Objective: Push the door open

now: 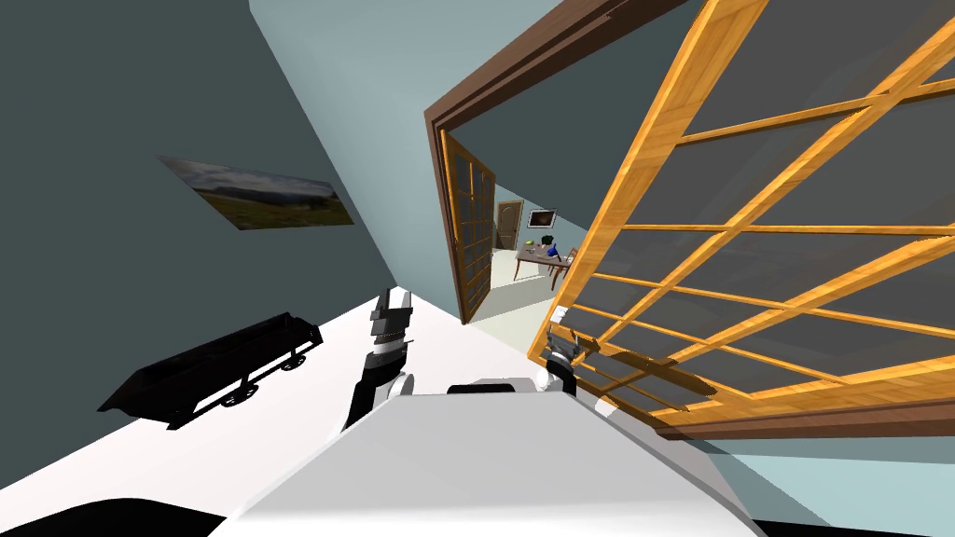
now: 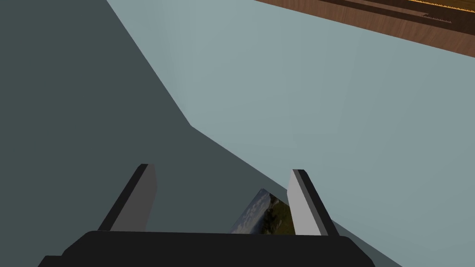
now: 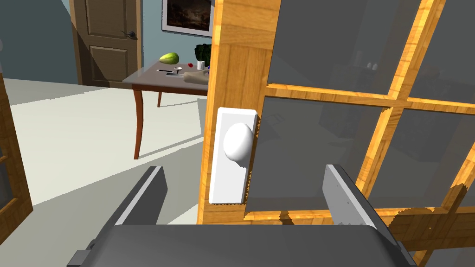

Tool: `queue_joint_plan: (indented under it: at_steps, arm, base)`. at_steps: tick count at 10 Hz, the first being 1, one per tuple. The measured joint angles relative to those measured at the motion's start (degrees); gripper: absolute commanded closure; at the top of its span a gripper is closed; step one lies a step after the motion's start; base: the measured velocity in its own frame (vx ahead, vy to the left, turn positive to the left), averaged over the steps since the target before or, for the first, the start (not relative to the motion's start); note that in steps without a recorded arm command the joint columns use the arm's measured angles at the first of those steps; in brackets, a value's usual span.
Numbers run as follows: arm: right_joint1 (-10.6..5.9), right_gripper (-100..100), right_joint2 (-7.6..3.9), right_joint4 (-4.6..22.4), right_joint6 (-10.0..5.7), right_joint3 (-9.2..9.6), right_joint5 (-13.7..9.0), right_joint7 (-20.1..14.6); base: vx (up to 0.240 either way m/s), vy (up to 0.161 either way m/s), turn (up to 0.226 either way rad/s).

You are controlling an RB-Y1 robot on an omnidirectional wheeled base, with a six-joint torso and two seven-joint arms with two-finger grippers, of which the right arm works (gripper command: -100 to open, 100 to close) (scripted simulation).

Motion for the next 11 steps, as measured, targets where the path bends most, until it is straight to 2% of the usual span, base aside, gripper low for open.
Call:
queue_joint_plan:
  at_steps: [7, 9, 11]
  arm:
    - [-0.01, -100, -0.01, 0.09, -0.02, 0.05, 0.0, -0.08]
    - [0.48, -100, -0.27, 0.3, 0.24, 1.2, 0.05, -1.46]
    - [0.31, -100, -0.42, 0.74, 0.17, 1.36, 0.06, -1.85]
  base:
    - [0.001, -0.001, -0.002]
    - [0.003, -0.003, -0.009]
    - [0.004, -0.005, -0.014]
